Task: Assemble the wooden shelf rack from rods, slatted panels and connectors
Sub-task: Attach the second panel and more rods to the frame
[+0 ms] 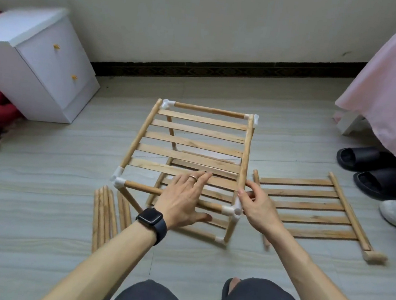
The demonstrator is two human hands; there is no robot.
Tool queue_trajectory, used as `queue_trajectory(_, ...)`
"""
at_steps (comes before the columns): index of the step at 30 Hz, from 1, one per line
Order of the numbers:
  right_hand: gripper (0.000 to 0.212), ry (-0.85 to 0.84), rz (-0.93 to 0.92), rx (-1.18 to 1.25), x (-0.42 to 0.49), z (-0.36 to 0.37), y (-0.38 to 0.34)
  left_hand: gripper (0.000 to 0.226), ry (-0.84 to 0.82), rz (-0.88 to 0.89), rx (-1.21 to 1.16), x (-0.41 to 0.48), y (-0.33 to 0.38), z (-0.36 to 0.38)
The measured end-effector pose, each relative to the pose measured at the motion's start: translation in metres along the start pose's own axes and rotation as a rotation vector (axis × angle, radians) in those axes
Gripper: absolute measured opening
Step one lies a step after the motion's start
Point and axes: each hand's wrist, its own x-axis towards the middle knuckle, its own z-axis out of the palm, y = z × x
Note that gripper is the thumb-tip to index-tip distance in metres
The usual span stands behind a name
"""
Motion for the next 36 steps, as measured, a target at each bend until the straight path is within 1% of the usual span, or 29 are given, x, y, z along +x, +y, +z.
queue_trajectory(2,0.046,0.144,-0.059,-0.21,-0.002,-0.013,-0.001,0.111,-0.004,-0.098,0.123,-0.01,-0.038,-0.009)
queue_trajectory(3,0.05,0.217,-0.137,-0.287,-0.005,-0.017,-0.002,0.112,-0.032,-0.158,0.176,-0.016,-0.057,-0.013)
queue_trajectory(4,0.059,0.239,-0.24,-0.381,-0.009,-0.017,-0.004,0.112,-0.067,-0.207,0.218,-0.022,-0.074,-0.016)
queue_trajectory(5,0.073,0.185,-0.332,-0.509,-0.012,-0.016,-0.008,0.111,-0.105,-0.238,0.241,-0.027,-0.086,-0.018)
queue_trajectory(6,0.088,0.092,-0.394,-0.655,-0.013,-0.011,-0.01,0.108,-0.133,-0.25,0.248,-0.032,-0.094,-0.018)
queue_trajectory(7,0.099,-0.003,-0.423,-0.8,-0.011,-0.005,-0.011,0.103,-0.138,-0.252,0.244,-0.037,-0.099,-0.018)
queue_trajectory(8,0.105,-0.071,-0.42,-0.921,-0.008,0.0,-0.012,0.098,-0.125,-0.253,0.234,-0.042,-0.102,-0.017)
queue_trajectory(10,0.108,-0.116,-0.364,-1.041,0.005,0.003,-0.014,0.09,-0.102,-0.257,0.212,-0.049,-0.103,-0.016)
queue_trajectory(12,0.107,-0.13,-0.316,-1.076,0.017,0.002,-0.018,0.087,-0.098,-0.266,0.181,-0.052,-0.099,-0.013)
queue_trajectory(15,0.102,-0.136,-0.315,-1.15,0.023,0.003,-0.02,0.075,-0.06,-0.294,0.127,-0.051,-0.089,-0.008)
queue_trajectory(18,0.089,-0.031,-0.394,-1.15,0.018,0.005,-0.01,0.059,0.022,-0.272,0.159,-0.052,-0.087,-0.002)
queue_trajectory(20,0.079,0.043,-0.464,-1.104,0.017,0.006,-0.004,0.055,0.096,-0.234,0.164,-0.054,-0.088,0.001)
queue_trajectory(22,0.064,0.111,-0.51,-1.099,0.02,0.007,-0.001,0.054,0.152,-0.208,0.179,-0.055,-0.089,0.003)
queue_trajectory(24,0.053,0.133,-0.517,-1.125,0.021,0.008,-0.003,0.053,0.145,-0.197,0.179,-0.054,-0.09,0.001)
queue_trajectory(26,0.049,0.136,-0.516,-1.154,0.023,0.008,-0.005,0.051,0.097,-0.208,0.17,-0.051,-0.091,-0.001)
queue_trajectory(36,0.047,0.172,-0.555,-1.136,0.018,0.008,-0.003,0.042,0.024,-0.247,0.173,-0.053,-0.089,-0.001)
